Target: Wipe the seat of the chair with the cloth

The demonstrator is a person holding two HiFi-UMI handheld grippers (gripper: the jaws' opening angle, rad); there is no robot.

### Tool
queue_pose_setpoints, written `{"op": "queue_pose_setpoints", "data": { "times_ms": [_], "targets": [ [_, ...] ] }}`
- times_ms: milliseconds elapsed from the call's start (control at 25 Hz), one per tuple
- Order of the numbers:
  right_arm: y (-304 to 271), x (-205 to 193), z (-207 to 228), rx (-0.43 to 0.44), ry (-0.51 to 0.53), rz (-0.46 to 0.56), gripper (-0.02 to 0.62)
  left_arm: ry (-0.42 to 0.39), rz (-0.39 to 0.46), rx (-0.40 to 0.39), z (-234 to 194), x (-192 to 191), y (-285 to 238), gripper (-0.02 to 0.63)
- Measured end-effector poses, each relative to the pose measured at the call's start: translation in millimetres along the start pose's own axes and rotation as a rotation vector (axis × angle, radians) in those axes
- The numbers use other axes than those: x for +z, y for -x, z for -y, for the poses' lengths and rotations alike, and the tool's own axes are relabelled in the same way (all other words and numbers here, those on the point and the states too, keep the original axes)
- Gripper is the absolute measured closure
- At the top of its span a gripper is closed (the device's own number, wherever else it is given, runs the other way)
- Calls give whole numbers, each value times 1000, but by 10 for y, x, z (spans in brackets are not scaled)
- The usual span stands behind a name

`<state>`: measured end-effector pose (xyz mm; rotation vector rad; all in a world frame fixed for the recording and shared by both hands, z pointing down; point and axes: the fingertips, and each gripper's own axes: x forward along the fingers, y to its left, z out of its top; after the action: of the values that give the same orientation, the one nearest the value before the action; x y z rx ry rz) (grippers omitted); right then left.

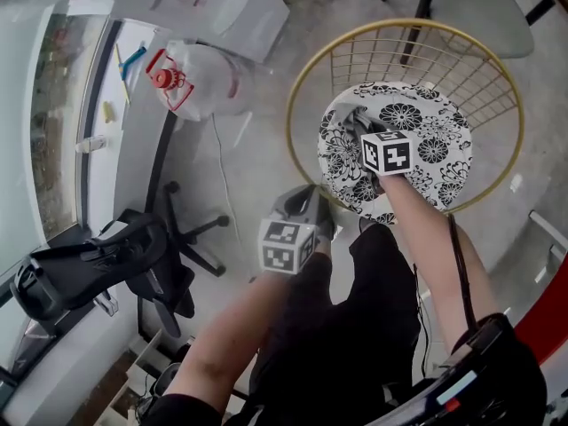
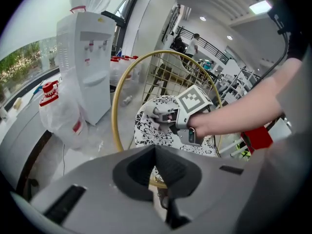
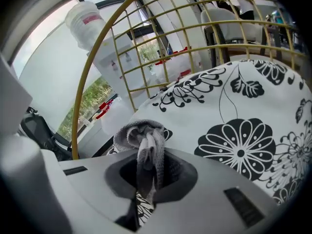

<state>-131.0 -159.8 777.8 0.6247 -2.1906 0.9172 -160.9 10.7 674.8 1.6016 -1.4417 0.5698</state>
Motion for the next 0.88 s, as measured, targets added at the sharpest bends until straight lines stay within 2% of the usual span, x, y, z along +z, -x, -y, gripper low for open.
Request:
{"op": "queue_pose_setpoints", "data": {
  "times_ms": [320,680,880],
  "targets": [
    [260,-93,466,-88,-42,2,572,-10,-14,-26,163,97,-146,598],
    [790,-267,1195,-221,-111,12,572,-54,-32,-71,403,251,-297,598],
    [1088,-359,1549,-296,-84,-1,572,-68,-36,-90,523,314,-378,598]
  ]
}}
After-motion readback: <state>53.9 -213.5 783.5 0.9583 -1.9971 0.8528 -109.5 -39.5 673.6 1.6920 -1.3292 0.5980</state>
